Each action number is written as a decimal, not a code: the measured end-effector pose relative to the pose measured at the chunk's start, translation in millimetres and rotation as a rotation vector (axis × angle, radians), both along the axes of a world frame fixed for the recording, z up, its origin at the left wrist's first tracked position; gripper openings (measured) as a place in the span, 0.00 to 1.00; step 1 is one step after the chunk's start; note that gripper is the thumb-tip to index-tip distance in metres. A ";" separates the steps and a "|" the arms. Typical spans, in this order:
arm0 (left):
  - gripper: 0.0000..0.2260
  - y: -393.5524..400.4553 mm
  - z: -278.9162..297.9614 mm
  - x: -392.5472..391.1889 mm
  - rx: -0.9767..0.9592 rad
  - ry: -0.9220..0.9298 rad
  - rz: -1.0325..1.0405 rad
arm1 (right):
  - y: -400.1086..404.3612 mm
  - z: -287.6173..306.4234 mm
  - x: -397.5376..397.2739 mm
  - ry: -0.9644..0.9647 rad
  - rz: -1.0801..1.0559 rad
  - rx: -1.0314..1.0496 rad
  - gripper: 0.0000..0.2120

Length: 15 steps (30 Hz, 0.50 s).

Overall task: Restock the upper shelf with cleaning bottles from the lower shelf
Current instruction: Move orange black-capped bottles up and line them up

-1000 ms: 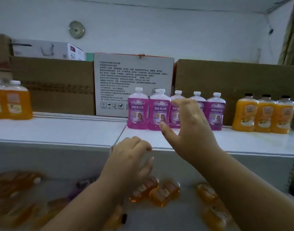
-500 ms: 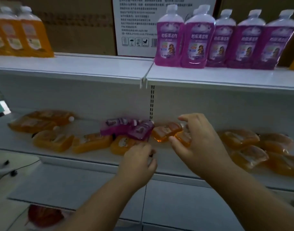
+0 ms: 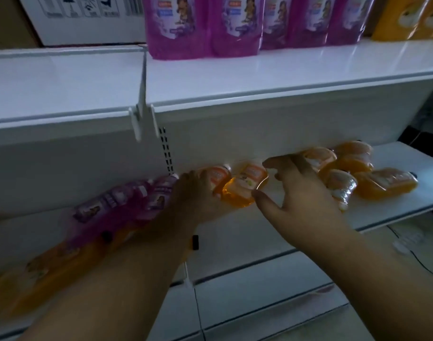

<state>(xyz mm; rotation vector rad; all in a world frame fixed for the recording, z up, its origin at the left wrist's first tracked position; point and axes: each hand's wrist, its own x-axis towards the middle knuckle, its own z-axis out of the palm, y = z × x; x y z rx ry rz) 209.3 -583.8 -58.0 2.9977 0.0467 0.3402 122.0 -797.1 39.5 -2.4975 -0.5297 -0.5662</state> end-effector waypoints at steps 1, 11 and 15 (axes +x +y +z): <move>0.35 0.1 -2.3 4.8 0.006 0.031 -0.005 | -3.7 -1.9 2.9 0.003 -0.001 -0.006 0.24; 0.39 -29.3 -1.3 -28.4 -0.349 -0.119 0.241 | -30.7 -52.5 64.5 0.178 0.077 -0.027 0.21; 0.35 -60.0 18.4 -103.3 -0.929 -0.253 0.201 | -16.4 -77.2 114.4 0.401 0.066 -0.130 0.21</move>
